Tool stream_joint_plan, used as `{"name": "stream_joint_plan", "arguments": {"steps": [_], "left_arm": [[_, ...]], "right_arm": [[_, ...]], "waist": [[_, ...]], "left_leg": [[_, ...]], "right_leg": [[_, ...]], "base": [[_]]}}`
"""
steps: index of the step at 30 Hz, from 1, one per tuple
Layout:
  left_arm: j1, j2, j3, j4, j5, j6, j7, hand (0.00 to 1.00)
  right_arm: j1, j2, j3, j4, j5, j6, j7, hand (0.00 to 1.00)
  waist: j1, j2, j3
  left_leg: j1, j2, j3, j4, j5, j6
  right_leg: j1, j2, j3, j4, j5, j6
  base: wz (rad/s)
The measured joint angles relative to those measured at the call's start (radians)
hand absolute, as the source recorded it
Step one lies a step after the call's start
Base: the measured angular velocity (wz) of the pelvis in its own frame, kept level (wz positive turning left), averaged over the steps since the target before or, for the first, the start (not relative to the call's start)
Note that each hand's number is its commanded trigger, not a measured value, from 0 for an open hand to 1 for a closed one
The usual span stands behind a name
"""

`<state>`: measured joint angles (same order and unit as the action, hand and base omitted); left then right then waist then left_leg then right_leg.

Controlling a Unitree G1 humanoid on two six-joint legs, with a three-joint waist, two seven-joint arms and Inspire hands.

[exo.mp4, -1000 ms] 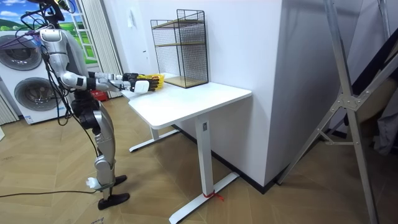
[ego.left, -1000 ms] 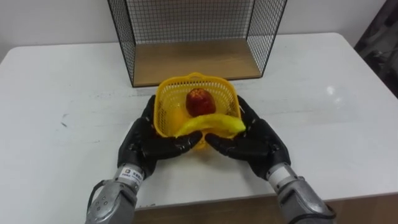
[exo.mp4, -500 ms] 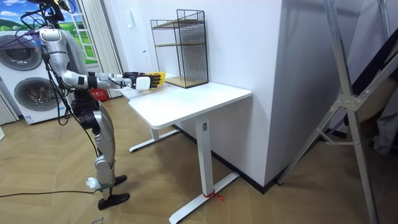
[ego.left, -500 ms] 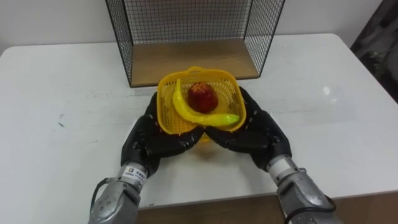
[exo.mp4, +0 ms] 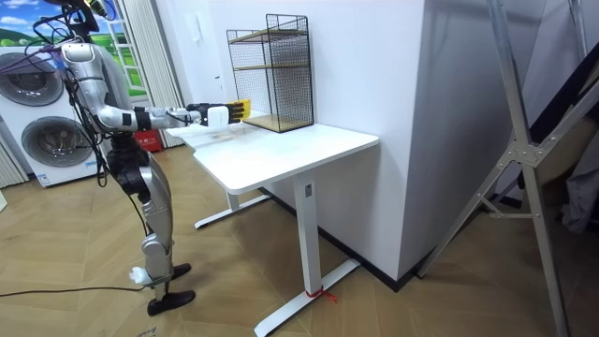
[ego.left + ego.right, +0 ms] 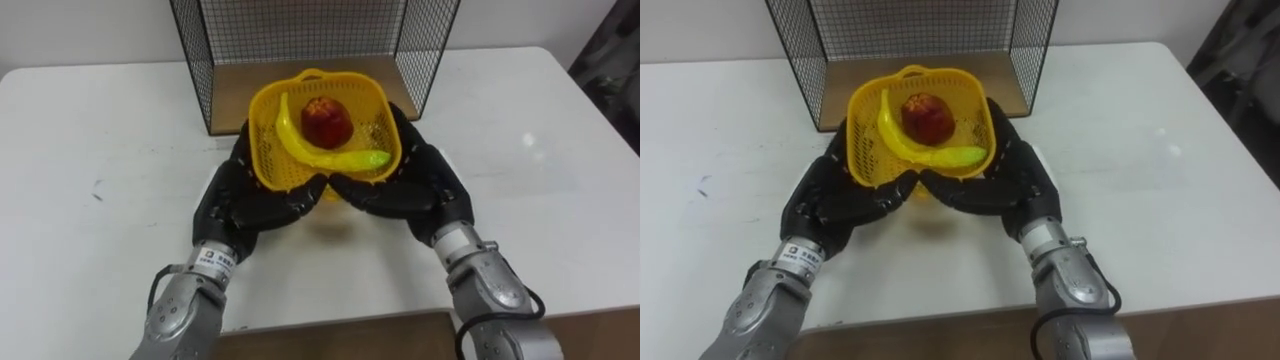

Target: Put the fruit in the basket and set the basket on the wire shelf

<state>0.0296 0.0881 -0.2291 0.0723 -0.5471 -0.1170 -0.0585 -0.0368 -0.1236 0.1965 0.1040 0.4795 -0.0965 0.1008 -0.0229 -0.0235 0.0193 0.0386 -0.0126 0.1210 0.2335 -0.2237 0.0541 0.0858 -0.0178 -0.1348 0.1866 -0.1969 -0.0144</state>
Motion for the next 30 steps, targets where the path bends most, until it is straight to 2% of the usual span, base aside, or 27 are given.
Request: {"name": "stream_joint_plan", "arguments": {"steps": [16,20,22,24,26,28,29,30], "left_arm": [[-0.003,0.003,0.004,-0.043,0.009,-0.015,0.001,0.0],[-0.002,0.003,0.011,-0.049,0.011,-0.014,0.001,0.0],[-0.002,0.004,0.013,-0.05,0.011,-0.014,0.001,0.0],[-0.002,0.006,0.018,-0.051,0.011,-0.015,0.001,0.0],[-0.001,0.008,0.031,-0.05,0.011,-0.014,0.001,0.0],[0.01,0.021,0.04,-0.049,0.011,-0.013,0.001,0.0],[0.012,0.022,0.035,-0.05,0.011,-0.013,0.001,0.0],[0.012,0.022,0.039,-0.05,0.012,-0.013,0.001,0.0]], "right_arm": [[-0.002,-0.002,0.001,-0.049,-0.019,-0.015,-0.016,0.0],[0.001,-0.004,-0.003,-0.048,-0.005,-0.014,-0.015,0.0],[0.002,-0.001,0.001,-0.048,-0.008,-0.014,-0.015,0.0],[0.002,-0.002,-0.004,-0.045,-0.004,-0.017,-0.008,0.0],[0.003,0.0,-0.004,-0.029,-0.004,-0.018,0.012,0.0],[0.011,0.001,0.0,0.001,-0.005,-0.018,0.022,0.0],[0.02,-0.001,0.003,0.001,-0.01,-0.018,0.024,0.0],[0.02,0.001,0.009,0.001,-0.012,-0.018,0.024,0.0]], "waist": [[0.003,-0.003,-0.0002],[0.001,-0.011,-0.0004],[0.003,-0.02,0.0017],[0.009,-0.024,0.0015],[0.028,-0.028,0.0032],[0.036,-0.035,0.0055],[0.045,-0.029,0.0055],[0.051,-0.027,0.0058]], "left_leg": [[0.019,0.0,-0.007,0.001,0.0,0.0],[0.012,0.005,-0.004,0.021,-0.001,-0.001],[0.001,0.009,-0.004,0.06,-0.005,-0.008],[-0.026,0.025,0.002,0.14,-0.039,-0.018],[-0.087,0.058,0.014,0.306,-0.101,-0.031],[-0.126,0.08,0.016,0.429,-0.106,-0.035],[-0.148,0.099,0.016,0.481,-0.105,-0.035],[-0.155,0.108,0.015,0.511,-0.103,-0.038]], "right_leg": [[0.016,-0.003,-0.003,0.003,0.0,0.0],[0.009,-0.002,-0.005,0.023,0.0,0.0],[0.008,0.003,-0.006,0.045,-0.006,-0.001],[-0.015,0.008,-0.004,0.101,-0.034,-0.008],[-0.057,0.021,-0.003,0.205,-0.101,-0.027],[-0.061,0.025,0.005,0.248,-0.129,-0.041],[-0.063,0.038,0.009,0.265,-0.142,-0.052],[-0.066,0.045,0.015,0.28,-0.151,-0.064]], "base": [[0.0],[-0.01],[0.0],[-0.11],[-0.2],[-0.12],[-0.15],[-0.12]]}}
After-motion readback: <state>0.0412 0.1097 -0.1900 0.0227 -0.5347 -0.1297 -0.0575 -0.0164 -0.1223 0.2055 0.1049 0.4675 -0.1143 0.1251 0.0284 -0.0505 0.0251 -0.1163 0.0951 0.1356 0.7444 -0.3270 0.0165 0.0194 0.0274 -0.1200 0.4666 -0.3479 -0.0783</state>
